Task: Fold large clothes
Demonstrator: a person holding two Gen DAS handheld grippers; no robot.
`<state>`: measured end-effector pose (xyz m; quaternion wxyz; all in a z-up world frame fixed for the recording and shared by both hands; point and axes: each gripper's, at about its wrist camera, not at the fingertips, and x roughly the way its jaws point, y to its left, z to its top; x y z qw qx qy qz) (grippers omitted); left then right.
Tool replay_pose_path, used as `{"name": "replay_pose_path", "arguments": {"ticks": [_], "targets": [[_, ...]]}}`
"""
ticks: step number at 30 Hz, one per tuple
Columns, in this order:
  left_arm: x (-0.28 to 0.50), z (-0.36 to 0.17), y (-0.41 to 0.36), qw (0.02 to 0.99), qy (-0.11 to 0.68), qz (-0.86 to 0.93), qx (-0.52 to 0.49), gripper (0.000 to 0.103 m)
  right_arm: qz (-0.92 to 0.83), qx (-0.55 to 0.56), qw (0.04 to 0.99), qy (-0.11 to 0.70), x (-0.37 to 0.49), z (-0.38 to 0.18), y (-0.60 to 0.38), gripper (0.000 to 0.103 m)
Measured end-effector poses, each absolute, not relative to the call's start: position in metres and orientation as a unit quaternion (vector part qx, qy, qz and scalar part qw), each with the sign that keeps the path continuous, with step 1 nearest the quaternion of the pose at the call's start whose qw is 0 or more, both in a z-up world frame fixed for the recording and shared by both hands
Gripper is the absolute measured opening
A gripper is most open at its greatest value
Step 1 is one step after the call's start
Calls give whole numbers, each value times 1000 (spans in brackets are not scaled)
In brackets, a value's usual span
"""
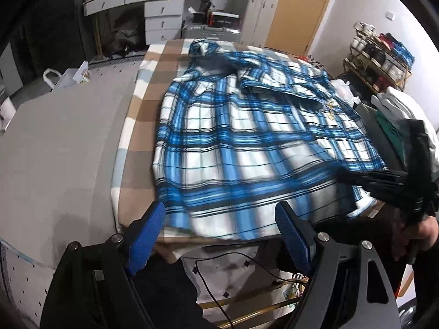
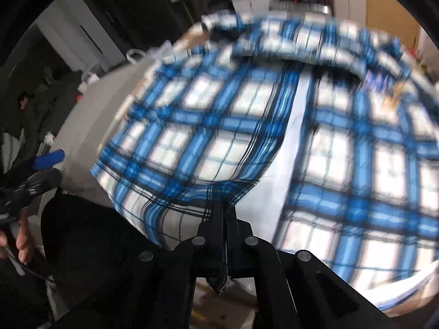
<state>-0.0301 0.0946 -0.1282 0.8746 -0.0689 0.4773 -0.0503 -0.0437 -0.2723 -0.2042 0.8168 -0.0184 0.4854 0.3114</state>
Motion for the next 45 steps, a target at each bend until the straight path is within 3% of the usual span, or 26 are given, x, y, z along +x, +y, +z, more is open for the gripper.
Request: {"name": "replay_pose_path", "arguments": {"ticks": [13,15,17,19,22,26,36,41,44,45], "targets": [[-9,-157,106,848,527,-2,-55,79,269,-102,792,539,-39,-224,-282,5],[-8,-156,107,848,527,4,-47,79,263,-109,800,528,-37,-216,-282,14],[-8,-152,104,855,518,3,-33,79,267,-115,806,515,-35,-204,-284,51],[-8,-147,100,863,506,6,-15,79,262,-126,819,494,-32,-190,-287,63],[-5,-145,96,867,499,3,-4,79,257,-113,842,461,-19,-170,-288,64],[9,-154,89,863,505,10,26,79,280,-12,863,420,-3,-155,-294,68],[33,-194,93,835,540,35,96,80,284,82,866,404,23,-189,-277,70],[24,-195,93,845,514,51,140,77,292,98,853,422,24,-198,-279,70],[22,-195,97,844,520,39,127,66,293,91,855,418,23,-196,-280,70],[22,-194,100,841,526,36,120,57,297,98,854,417,23,-195,-283,70]]}}
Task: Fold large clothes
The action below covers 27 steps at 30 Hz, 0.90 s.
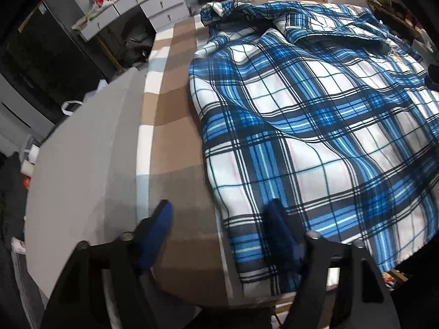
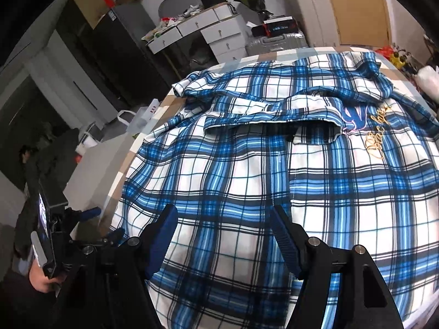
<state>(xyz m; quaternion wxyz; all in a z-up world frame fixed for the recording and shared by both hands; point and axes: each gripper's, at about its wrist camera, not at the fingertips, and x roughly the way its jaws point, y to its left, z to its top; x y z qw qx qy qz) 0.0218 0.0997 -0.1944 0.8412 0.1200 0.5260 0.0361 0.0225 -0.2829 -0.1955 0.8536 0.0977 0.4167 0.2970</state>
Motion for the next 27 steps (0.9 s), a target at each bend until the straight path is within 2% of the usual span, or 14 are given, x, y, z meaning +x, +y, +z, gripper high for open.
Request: {"name": "replay_pose_path", "arguments": {"ticks": [1,3,4,9,11,12,14,15,16,21,23,25,26,27], "targets": [[22,-194,102,839,530,38,116,42,299,103,852,417,22,-196,-284,70],[28,-194,109,836,541,34,89,25,302,115,849,418,22,-195,-289,70],[32,-194,117,833,551,10,46,7,304,120,848,418,21,-195,-291,70],[43,-195,142,812,578,-41,-69,6,311,149,844,412,18,-191,-304,70],[43,-195,151,799,591,-41,-104,10,314,153,844,407,16,-189,-307,71],[44,-195,155,791,596,-45,-127,19,314,156,843,407,16,-188,-308,71],[41,-193,155,784,601,-46,-147,41,315,163,842,407,15,-188,-311,71],[41,-193,152,784,604,-43,-135,64,316,170,840,408,16,-188,-312,71],[39,-194,147,785,608,-30,-109,73,315,171,840,407,16,-188,-313,71],[27,-197,123,802,596,-4,-39,72,291,146,848,419,20,-192,-313,73],[21,-199,112,808,589,6,-7,69,293,158,841,426,22,-195,-317,73],[13,-196,101,816,577,-5,4,43,292,164,838,431,24,-198,-319,74],[10,-195,95,817,577,-10,10,35,292,165,836,434,25,-198,-320,73],[9,-195,89,816,578,-16,12,18,292,167,835,435,25,-199,-321,73]]}}
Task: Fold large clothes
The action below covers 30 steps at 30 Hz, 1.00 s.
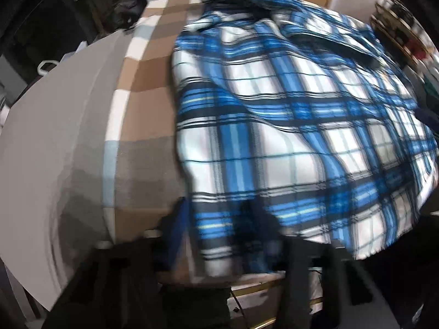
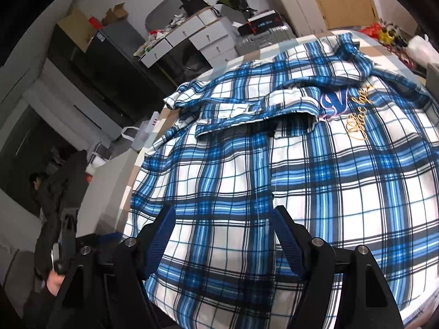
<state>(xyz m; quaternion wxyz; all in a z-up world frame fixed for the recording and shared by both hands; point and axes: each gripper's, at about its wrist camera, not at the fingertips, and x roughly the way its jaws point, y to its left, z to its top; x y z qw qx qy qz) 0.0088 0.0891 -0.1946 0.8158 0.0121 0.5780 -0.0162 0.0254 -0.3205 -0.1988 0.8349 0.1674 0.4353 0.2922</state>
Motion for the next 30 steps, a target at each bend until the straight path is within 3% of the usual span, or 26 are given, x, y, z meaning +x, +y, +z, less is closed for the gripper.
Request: {"name": "replay_pose_path", "arguments": {"ticks": [1,3,10,16,24,27,29,30], "targets": [[7,-194,83,814,580,-23,16,6,292,169,835,435,25,-199,-322,74],[7,-193,77,811,584,-29,17,1,294,171,834,434,24,-198,-322,74],[14,-181,109,807,590,-25,-25,0,295,182,831,435,24,-199,-327,74],[-3,-178,110,808,585,33,59,0,299,194,826,437,27,-199,-333,74],[-9,-183,110,803,596,2,3,0,298,210,827,427,25,-195,-347,74],[-7,-184,116,796,606,-2,6,5,297,210,823,436,20,-188,-372,74],[-4,-188,120,795,607,-10,-1,19,280,176,832,446,12,-180,-394,73],[9,-193,124,794,608,-15,-6,35,260,156,842,447,8,-176,-407,73]]}}
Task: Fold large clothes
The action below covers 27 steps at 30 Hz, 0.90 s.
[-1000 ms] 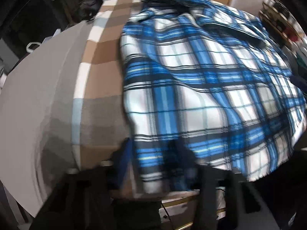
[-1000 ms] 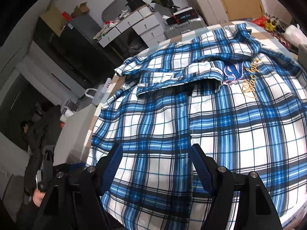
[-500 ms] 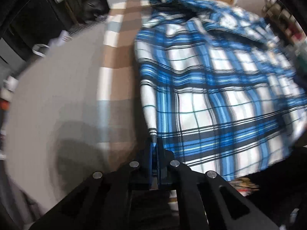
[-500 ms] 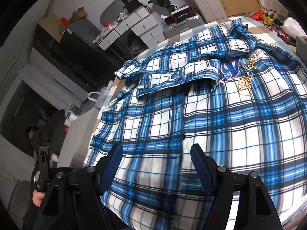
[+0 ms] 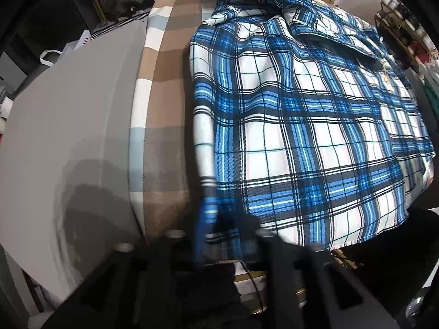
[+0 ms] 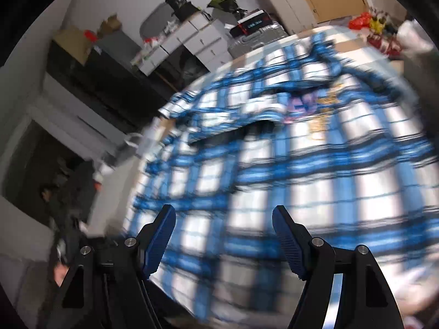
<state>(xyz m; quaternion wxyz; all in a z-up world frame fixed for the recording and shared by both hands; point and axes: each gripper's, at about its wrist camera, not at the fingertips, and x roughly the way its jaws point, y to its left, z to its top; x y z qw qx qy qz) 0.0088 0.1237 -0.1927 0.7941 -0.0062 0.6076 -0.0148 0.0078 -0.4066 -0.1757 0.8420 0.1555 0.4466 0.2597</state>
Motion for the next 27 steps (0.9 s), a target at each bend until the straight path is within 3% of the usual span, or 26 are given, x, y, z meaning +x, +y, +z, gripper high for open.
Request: {"name": "replay_pose_path", "arguments": {"ticks": [1,2,7,27], "targets": [[8,-194,127,795,606,-21,-15,45,230,131,854,448,3,-171,-422,75],[6,-193,129,798,602,-26,-23,46,206,112,861,452,0,-169,-434,79],[8,-204,131,794,606,-45,-24,46,125,31,854,503,-2,-187,-476,81],[4,-200,121,804,592,-57,-15,46,-13,0,802,597,56,-244,-506,77]]}}
